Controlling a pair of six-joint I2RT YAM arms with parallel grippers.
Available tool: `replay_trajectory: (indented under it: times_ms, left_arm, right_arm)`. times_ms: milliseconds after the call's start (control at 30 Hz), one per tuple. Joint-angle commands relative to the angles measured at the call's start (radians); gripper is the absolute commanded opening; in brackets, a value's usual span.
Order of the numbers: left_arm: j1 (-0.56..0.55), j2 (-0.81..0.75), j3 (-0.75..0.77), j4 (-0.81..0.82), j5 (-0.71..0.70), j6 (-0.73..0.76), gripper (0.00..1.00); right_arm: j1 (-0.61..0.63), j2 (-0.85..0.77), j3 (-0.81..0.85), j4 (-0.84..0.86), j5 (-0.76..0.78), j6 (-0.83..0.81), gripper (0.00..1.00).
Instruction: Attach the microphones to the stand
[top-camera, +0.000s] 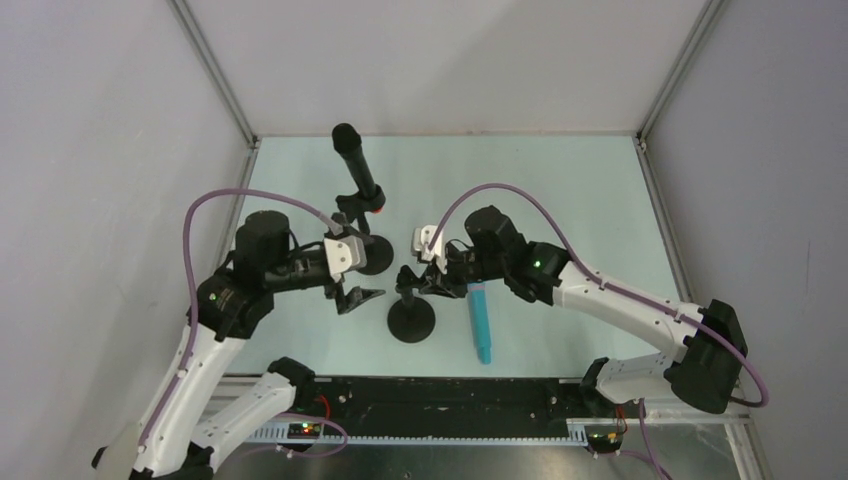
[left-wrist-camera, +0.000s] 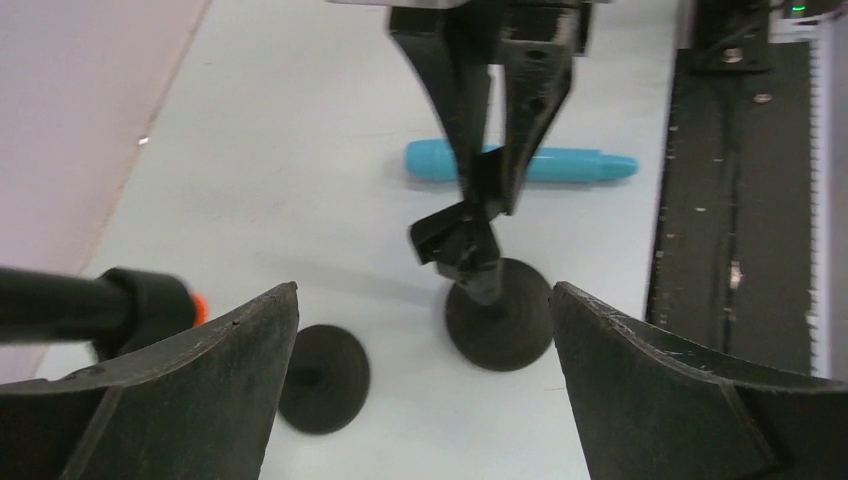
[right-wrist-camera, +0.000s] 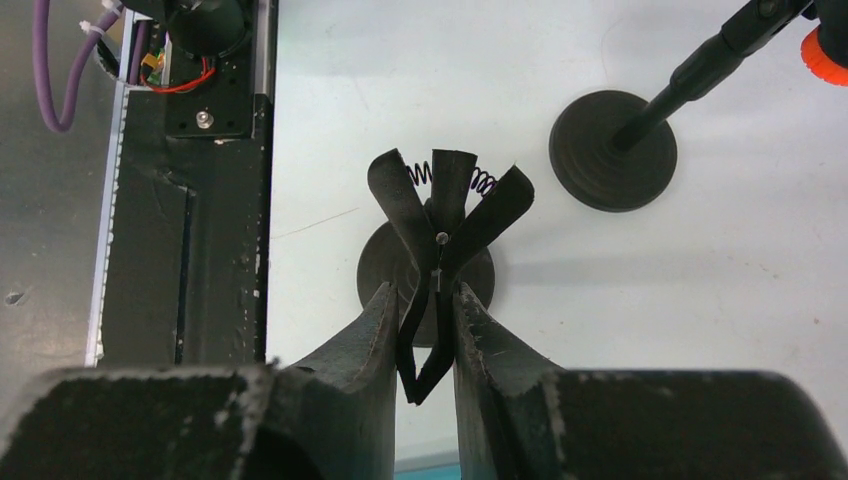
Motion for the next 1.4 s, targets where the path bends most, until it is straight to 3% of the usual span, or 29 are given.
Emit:
replay_trajectory:
  times_ms: [0,333,500,533,567,633,767,867,1000,1033,1067,1133,1167,1200,1367]
  left_arm:
    - [0.008,0.02,-0.037,0.014,0.207,-0.003,1.0]
    - [0.007,0.038,-0.066,0.013,0.212,0.071,1.0]
    - [0.006,0.003,-0.072,0.013,0.195,0.089,1.0]
    - [0.007,0.0,-0.07,0.014,0.189,0.09,1.0]
    - [0.007,-0.007,-0.069,0.014,0.184,0.086,1.0]
    - [0.007,-0.014,-0.065,0.014,0.17,0.082,1.0]
    - [0.007,-0.025,-0.054,0.013,0.14,0.067,1.0]
    - [0.006,-0.025,-0.022,0.014,0.086,0.035,1.0]
    - [0.007,-0.019,0.027,0.013,-0.008,-0.026,1.0]
    - [0.007,-0.022,0.031,0.014,-0.023,-0.033,1.0]
    - [0.006,-0.031,0.033,0.014,-0.028,-0.041,1.0]
    - [0.007,-0.055,0.02,0.013,-0.033,-0.033,1.0]
    - [0.007,-0.064,0.012,0.014,-0.033,-0.024,1.0]
    - [0.007,-0.078,0.0,0.014,-0.036,-0.017,1.0]
    - [0.007,-0.051,0.028,0.007,-0.086,-0.09,1.0]
  right_arm:
    - [-0.027,-0.014,0.045,0.004,-0.059,-0.05,0.24]
    - [-0.073,0.005,0.051,0.01,-0.124,-0.024,0.41]
    - [-0.076,0.001,0.06,0.034,-0.086,0.028,0.5]
    - [-0.075,-0.008,0.063,0.036,-0.075,0.039,0.61]
    - [-0.074,-0.014,0.072,0.037,-0.053,0.068,0.9]
    - [-0.071,-0.037,0.099,0.036,0.004,0.13,0.98]
    - [-0.073,-0.117,0.175,0.023,0.222,0.34,1.0]
    - [-0.116,-0.213,0.196,-0.044,0.302,0.515,1.0]
    - [-0.303,-0.283,0.081,-0.033,0.06,0.779,0.99]
    - [-0.322,-0.264,0.082,-0.068,0.044,0.81,0.95]
    - [-0.332,-0.254,0.092,-0.178,0.085,0.853,0.91]
    - [-0.319,-0.227,0.094,-0.356,0.381,0.936,0.88]
    - [-0.311,-0.218,0.087,-0.399,0.448,0.991,0.96]
    - [-0.284,-0.216,0.065,-0.461,0.549,1.028,0.98]
    - [-0.152,-0.201,-0.046,-0.471,0.695,1.151,0.99]
